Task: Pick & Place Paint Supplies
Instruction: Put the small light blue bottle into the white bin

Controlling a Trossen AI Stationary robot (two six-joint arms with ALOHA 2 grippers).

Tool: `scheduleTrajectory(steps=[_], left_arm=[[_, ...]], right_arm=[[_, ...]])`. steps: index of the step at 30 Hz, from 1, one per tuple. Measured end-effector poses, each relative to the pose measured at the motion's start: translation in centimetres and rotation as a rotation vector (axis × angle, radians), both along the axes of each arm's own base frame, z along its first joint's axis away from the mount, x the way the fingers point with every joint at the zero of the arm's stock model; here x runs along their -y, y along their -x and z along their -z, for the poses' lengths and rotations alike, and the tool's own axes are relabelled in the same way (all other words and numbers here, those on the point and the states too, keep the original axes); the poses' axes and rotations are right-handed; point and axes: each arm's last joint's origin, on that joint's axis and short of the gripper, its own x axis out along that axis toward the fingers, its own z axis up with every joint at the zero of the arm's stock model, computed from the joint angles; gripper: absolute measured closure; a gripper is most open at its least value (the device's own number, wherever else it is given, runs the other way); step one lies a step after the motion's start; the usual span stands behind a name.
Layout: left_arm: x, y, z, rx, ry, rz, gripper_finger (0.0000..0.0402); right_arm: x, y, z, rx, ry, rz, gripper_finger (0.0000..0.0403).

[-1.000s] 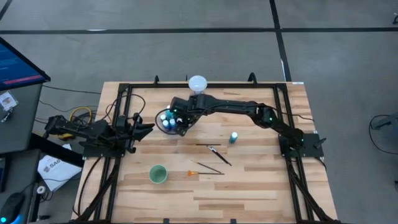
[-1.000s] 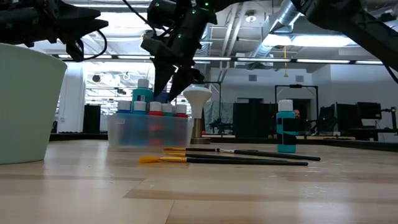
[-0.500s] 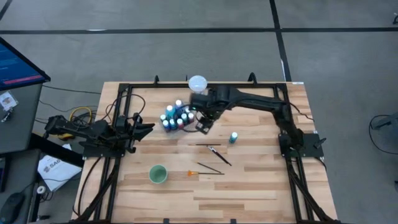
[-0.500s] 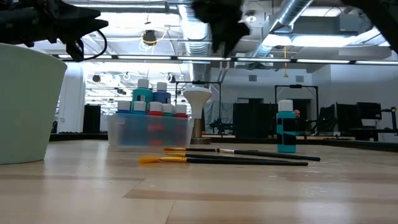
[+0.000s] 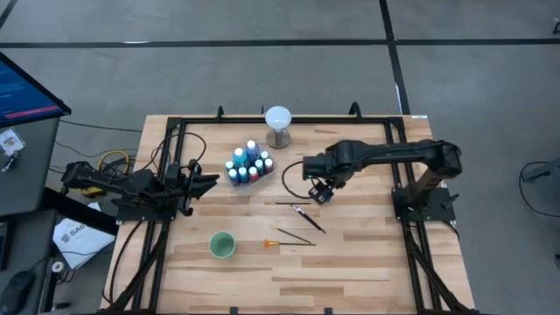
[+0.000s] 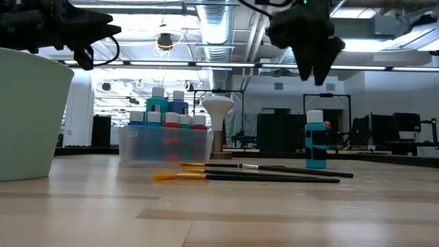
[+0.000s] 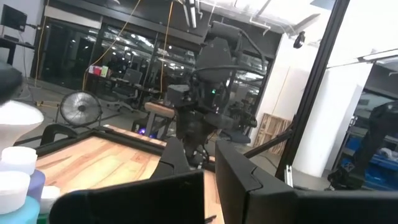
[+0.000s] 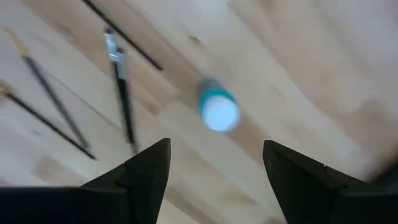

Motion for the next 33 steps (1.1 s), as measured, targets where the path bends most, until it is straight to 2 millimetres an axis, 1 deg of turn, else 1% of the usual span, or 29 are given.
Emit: scheduleTrajectory(steps=[2,5,8,11,13,15,17,22,28,31,33], left_arm=[[0.0,-0.1,0.0,-0.004,-0.001,0.000,0.0401],[0.0,-0.1,0.1,-0.012,-0.003,0.000,0.0401],[0.0,-0.2,0.2,-0.019,-0.004,0.000,0.0401],[0.1,-0.3,0.2,-0.023,-0.005,0.000,0.0401],[0.1,-0.3,0.2,-0.027,-0.006,0.000,0.0401],[0.1,-0.3,0.2,-0.024,-0.006,0.000,0.0401],[0.1,-0.3,0.2,-0.025,-0.006,0.000,0.0401],[0.1,-0.3,0.2,-0.023,-0.005,0.000,0.0401],[0.1,-0.3,0.2,-0.020,-0.005,0.000,0.0401],[0.1,-0.3,0.2,-0.020,-0.005,0.000,0.0401],[0.1,-0.3,0.2,-0.020,-0.005,0.000,0.0401]], right_arm=[[0.0,0.3,0.9,0.052,-0.025,0.021,0.0153],[0.0,0.4,2.5,0.064,-0.030,0.028,0.0152],[0.3,0.8,3.8,0.029,-0.031,0.037,0.0152],[0.7,0.6,5.1,0.013,-0.031,0.050,0.0152],[0.9,0.7,5.3,0.015,-0.029,0.055,0.0152],[0.9,0.3,5.5,0.058,-0.028,0.048,0.0152],[0.8,0.4,5.6,0.047,-0.029,0.044,0.0154],[0.9,0.5,5.7,0.035,-0.023,0.029,0.0176],[0.8,0.8,6.9,0.025,-0.028,0.027,0.0192],[0.8,0.9,7.0,0.023,-0.027,0.028,0.0199],[0.9,0.8,7.0,0.027,-0.026,0.029,0.0212]])
